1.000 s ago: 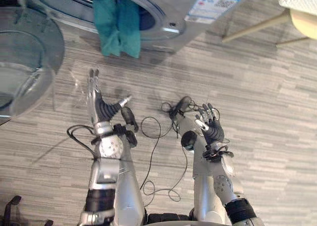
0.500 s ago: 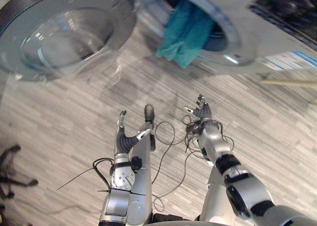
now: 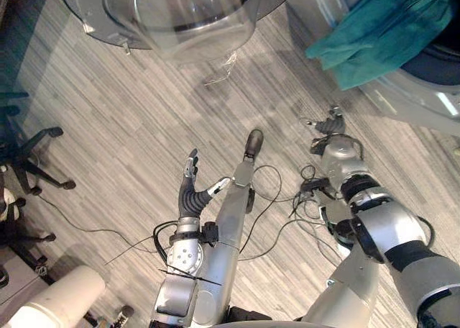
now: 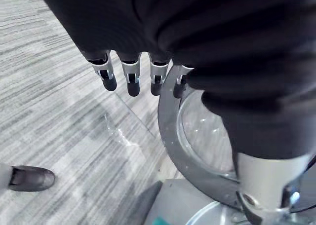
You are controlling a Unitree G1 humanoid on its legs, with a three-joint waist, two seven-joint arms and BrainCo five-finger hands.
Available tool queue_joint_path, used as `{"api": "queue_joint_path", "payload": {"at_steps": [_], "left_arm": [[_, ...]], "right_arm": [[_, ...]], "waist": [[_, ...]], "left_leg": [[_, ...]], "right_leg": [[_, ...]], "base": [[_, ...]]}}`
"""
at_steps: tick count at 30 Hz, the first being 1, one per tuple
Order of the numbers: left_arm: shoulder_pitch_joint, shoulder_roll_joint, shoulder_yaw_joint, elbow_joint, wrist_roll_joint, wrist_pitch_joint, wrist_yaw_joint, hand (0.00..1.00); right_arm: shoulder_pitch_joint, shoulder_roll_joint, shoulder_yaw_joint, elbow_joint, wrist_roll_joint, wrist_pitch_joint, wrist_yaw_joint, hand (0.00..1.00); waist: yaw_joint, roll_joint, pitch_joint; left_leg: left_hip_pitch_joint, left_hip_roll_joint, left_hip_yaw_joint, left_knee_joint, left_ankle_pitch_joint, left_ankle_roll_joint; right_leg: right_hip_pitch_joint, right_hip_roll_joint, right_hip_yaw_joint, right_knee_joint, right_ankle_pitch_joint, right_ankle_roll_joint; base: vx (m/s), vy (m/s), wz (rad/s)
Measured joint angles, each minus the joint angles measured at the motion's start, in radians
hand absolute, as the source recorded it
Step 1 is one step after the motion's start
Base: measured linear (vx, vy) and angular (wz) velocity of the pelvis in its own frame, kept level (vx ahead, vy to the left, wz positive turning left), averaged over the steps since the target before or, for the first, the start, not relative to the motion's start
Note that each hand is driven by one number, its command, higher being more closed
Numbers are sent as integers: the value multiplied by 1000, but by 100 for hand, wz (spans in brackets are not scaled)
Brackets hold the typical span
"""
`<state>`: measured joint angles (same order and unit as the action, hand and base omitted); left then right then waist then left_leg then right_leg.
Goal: Pick up the laundry basket with both hands and put the clothes into the washing machine.
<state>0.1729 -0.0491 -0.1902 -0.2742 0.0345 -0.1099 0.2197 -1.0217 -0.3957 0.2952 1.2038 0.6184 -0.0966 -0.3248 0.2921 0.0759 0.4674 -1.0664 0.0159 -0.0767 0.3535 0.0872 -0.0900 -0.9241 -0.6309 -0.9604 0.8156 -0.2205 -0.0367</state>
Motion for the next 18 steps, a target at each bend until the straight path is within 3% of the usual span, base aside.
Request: {"api": "queue_joint_path", "payload": {"at_steps": [6,9,11,18], "left_arm": [[7,-1,-5,-105,-139,-11,-45,0],[7,-1,-6,-122,-162,-11,-46,0],[7,-1,-5,-124,-182,-11,-45,0],[6,-1,-20,-126,-202,-11,-45,0]], "right_arm": [[-41,-121,80,51,130,38,24,0],[-68,-150,146,70,162,44,42,0],[-129,-174,172,69,170,46,47,0],[-283,-233,185,54,207,30,68,0]], "waist": [[-2,6,-3],[-3,12,-7],[-3,31,-18],[-2,32,-19]], "left_leg": [[-48,9,11,5,13,4],[-53,17,26,10,13,4],[-75,22,37,13,13,4],[-104,45,48,25,14,3]], "right_leg": [[-61,0,16,19,-10,10],[-80,5,34,18,-9,9],[-113,11,46,15,-3,-1],[-149,34,58,7,3,-10]], "base": [[24,-71,-2],[50,-92,-11],[35,-103,-14],[22,-92,-12]]}}
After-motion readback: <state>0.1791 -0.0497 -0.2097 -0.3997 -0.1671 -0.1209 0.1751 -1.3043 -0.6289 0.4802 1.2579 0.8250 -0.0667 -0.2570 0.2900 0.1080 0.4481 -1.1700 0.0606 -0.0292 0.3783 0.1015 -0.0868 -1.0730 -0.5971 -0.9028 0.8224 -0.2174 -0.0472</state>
